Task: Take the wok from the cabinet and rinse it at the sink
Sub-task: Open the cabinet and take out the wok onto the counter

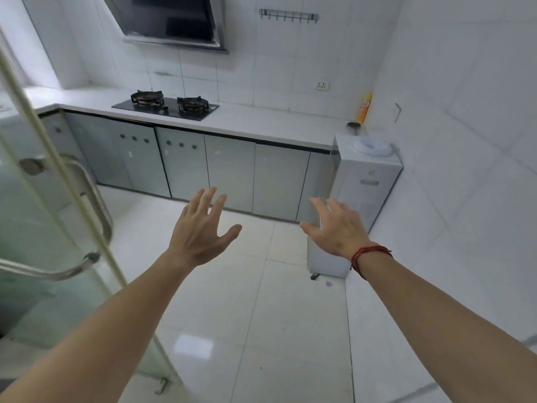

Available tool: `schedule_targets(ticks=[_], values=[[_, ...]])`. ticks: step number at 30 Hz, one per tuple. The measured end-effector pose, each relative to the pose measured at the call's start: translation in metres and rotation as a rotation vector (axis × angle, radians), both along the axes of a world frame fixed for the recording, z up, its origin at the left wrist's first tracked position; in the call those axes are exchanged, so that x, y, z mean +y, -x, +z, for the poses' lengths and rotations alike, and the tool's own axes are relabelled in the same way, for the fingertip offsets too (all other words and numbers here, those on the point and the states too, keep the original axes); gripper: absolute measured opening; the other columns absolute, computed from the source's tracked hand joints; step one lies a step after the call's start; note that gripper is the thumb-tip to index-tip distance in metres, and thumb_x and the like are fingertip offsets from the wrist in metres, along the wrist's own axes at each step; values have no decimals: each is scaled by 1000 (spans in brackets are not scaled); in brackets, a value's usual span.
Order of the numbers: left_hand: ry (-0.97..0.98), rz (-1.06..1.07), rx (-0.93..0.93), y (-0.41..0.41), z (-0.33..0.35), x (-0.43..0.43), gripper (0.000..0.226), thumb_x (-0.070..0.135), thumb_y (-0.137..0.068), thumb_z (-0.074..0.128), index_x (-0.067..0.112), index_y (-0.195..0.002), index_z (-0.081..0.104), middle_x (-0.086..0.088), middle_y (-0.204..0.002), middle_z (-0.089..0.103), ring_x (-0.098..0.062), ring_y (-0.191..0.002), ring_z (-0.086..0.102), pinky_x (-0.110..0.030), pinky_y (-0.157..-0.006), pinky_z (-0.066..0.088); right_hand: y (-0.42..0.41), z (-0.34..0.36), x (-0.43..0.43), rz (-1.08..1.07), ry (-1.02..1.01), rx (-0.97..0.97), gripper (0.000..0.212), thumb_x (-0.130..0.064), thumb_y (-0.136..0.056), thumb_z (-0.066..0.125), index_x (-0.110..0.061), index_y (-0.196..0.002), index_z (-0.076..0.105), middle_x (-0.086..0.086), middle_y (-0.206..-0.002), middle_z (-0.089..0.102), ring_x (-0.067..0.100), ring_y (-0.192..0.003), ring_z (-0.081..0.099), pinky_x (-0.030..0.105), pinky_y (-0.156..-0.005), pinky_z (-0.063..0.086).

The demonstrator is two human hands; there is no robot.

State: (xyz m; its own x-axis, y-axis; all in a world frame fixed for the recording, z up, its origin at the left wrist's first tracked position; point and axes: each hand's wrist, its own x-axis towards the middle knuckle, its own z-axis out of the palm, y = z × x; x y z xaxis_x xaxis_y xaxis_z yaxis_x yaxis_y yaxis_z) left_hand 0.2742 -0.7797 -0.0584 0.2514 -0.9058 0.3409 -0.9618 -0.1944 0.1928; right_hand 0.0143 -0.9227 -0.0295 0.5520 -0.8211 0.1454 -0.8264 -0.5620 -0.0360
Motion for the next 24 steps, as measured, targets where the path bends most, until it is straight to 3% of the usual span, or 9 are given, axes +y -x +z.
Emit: schedule_targets(ticks=[13,24], values=[[-29,-1,19,-100,-13,-161,87,70,-87,28,12,-152,37,-15,-161,31,-36,-150,22,-50,-118,27,-107,-23,-167,12,-56,29,70,-63,-94,33,-25,-152,29,8,-139,46,26,-126,44,44,-101,38],[-71,67,27,-203,-13,-347,87,71,-89,26,14,-154,33,-12,-162,28,-31,-151,20,-47,-119,25,-221,-43,-376,59,-110,53,67,-60,-95,33,-25,-153,28,8,-144,43,27,-128,42,43,-102,34]])
